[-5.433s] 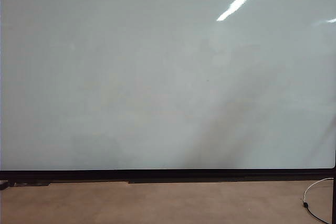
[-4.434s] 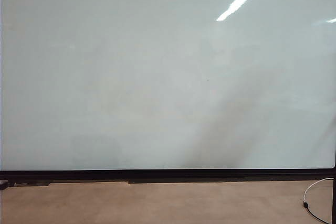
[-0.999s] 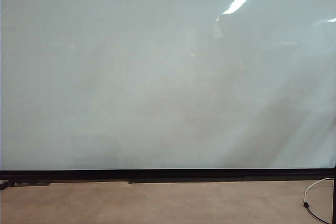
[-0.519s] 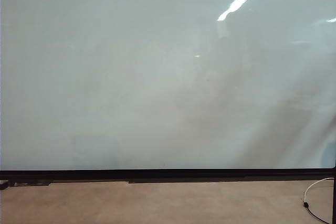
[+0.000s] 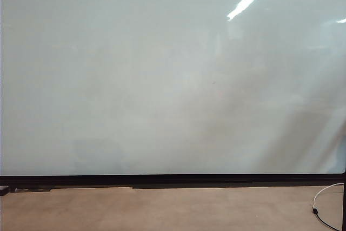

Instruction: Pick up the pen on the shelf to the right of the whiteboard and draw a check mark.

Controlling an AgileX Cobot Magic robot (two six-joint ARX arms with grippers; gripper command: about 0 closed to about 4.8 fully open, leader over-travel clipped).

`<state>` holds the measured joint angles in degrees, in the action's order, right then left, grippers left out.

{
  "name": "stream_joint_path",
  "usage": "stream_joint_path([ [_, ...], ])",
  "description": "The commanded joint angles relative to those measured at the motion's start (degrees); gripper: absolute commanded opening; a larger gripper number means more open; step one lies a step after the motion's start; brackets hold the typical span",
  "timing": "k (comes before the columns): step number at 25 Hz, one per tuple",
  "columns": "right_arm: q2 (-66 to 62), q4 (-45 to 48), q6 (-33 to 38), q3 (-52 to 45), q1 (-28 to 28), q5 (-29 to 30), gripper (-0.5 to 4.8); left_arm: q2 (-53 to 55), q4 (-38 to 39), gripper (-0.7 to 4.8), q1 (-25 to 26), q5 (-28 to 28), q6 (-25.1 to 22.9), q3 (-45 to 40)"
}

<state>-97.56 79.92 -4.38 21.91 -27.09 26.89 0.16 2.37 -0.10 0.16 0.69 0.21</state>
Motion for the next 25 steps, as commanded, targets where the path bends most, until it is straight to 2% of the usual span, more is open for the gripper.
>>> stream_joint_path([
  [1,-1.68,0.92,-0.15,2.01,-0.04,0.48,3.68,0.02,-0.72,-0.04,0.00,0.04,-0.22,0.17],
  [9,-7.30,0.92,0.15,7.43,0.02,4.17,3.67,0.02,-0.72,-0.04,0.00,0.04,-0.24,0.17],
  [25,-12.96,0.94,2.19,13.90,0.81,6.38,3.55,0.02,-0.72,-0.05,0.00,0.02,-0.24,0.17],
])
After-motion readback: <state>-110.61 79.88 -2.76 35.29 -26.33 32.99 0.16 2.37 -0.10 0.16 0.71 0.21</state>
